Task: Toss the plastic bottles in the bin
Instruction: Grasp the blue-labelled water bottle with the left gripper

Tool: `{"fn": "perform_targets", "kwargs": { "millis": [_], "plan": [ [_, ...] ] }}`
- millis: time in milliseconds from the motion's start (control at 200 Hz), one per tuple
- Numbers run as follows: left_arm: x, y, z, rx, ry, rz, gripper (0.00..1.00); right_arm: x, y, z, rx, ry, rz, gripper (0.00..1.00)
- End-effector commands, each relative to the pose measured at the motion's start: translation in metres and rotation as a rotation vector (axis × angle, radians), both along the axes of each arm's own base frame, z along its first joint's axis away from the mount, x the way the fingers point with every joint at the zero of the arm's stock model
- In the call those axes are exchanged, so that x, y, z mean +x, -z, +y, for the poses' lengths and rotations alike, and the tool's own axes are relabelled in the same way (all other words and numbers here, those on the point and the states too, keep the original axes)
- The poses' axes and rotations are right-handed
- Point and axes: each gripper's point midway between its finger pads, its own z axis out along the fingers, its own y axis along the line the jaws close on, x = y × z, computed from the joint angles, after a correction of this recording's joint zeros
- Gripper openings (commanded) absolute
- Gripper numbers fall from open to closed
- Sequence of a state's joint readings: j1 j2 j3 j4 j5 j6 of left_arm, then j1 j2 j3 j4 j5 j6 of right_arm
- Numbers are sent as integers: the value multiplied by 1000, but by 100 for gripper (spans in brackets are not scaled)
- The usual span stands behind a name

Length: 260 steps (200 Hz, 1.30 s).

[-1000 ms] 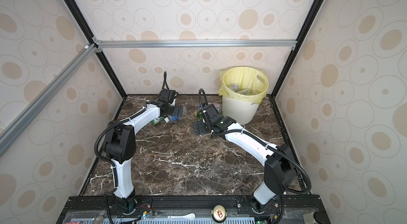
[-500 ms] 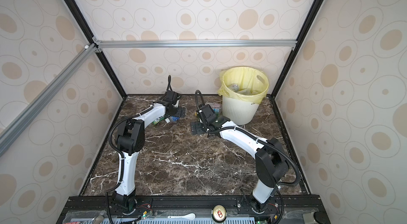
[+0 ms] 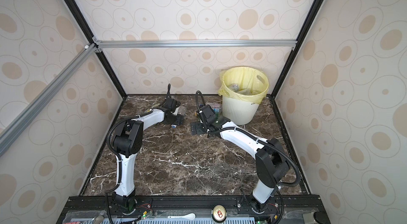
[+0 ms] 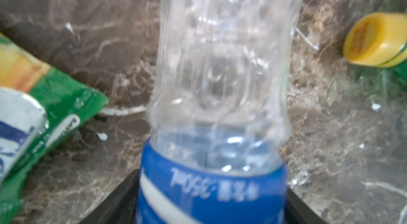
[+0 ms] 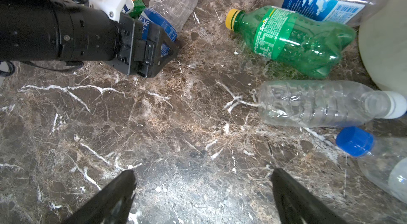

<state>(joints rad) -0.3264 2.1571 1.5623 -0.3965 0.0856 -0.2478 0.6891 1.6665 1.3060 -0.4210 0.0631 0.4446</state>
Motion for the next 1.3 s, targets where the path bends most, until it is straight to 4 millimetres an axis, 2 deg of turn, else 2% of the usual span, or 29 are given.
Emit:
{"fn": "perform_targets", "kwargs": {
  "millis": [0,225,355,745,965,1165,1296],
  "plan": [
    [-1,-27,-6,-58,-4,-51,79,-6,-11,-7,18,25,-15,100],
    [-17,-22,-7,-74,2,-41,71,-11,-11,-10,37,38,-5,100],
    [-20,-24,-8,-82,7,-51,68,-15,-11,-12,42,42,-2,100],
    [0,-30,-12,-78,-1,-88,72,-15,-9,-16,31,55,-5,100],
    [7,-25,-15,-83,2,-97,72,-13,-5,-15,27,56,-4,100],
    [9,-16,-20,-103,5,-91,68,-10,-5,-16,22,62,-10,100],
    [8,-15,-21,-114,8,-88,62,-9,-7,-16,26,63,-12,100]
  ]
}}
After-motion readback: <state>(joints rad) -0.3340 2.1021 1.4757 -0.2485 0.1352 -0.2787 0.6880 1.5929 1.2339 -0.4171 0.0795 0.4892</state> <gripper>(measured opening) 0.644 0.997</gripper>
